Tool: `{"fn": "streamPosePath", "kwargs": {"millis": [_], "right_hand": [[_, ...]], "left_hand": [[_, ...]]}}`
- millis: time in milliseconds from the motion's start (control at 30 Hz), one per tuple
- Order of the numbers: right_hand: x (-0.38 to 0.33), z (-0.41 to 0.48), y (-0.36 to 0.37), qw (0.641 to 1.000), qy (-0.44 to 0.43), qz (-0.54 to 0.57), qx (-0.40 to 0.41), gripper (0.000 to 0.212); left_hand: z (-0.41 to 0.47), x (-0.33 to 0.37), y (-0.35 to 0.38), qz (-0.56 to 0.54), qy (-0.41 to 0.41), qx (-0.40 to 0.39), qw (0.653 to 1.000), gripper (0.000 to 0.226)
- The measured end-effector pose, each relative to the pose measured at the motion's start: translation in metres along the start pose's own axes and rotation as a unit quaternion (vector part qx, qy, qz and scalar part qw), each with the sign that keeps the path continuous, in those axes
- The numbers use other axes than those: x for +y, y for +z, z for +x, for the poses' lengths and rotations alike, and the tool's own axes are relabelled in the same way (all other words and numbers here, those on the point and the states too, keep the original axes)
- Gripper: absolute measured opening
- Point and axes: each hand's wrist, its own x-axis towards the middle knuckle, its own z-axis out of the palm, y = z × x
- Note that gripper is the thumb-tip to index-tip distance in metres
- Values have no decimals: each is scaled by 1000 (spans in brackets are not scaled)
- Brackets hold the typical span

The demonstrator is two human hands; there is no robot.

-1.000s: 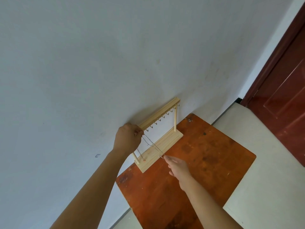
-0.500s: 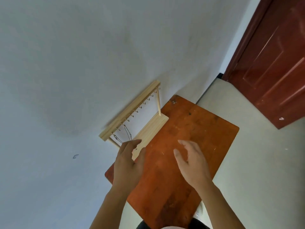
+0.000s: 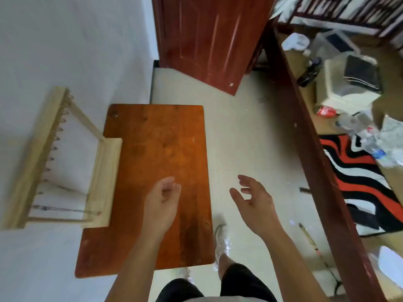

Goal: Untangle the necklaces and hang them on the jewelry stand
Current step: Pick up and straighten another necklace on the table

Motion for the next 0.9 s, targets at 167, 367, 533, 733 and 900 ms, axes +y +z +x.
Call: {"fn": "streamPosePath", "kwargs": {"millis": [167, 367, 533, 733, 900], "right_hand": [[37, -70, -90, 981, 55, 75, 171, 41], [122, -192, -157, 924, 146, 151, 318, 40], [234, -330, -153, 875, 273, 203, 344, 43], [335, -497, -162, 759, 353, 287, 466, 33], [381, -599, -196, 683, 359, 307, 557, 34]], "left_hand": [[-32, 68, 63, -9, 79, -124, 989, 23], [-136, 107, 162, 45, 176, -312, 932, 14], [-275, 62, 245, 138, 173, -477, 851, 14], [-451, 5, 322, 237, 201, -627, 715, 14], [-578, 5, 380, 231, 245, -686, 645, 13]]}}
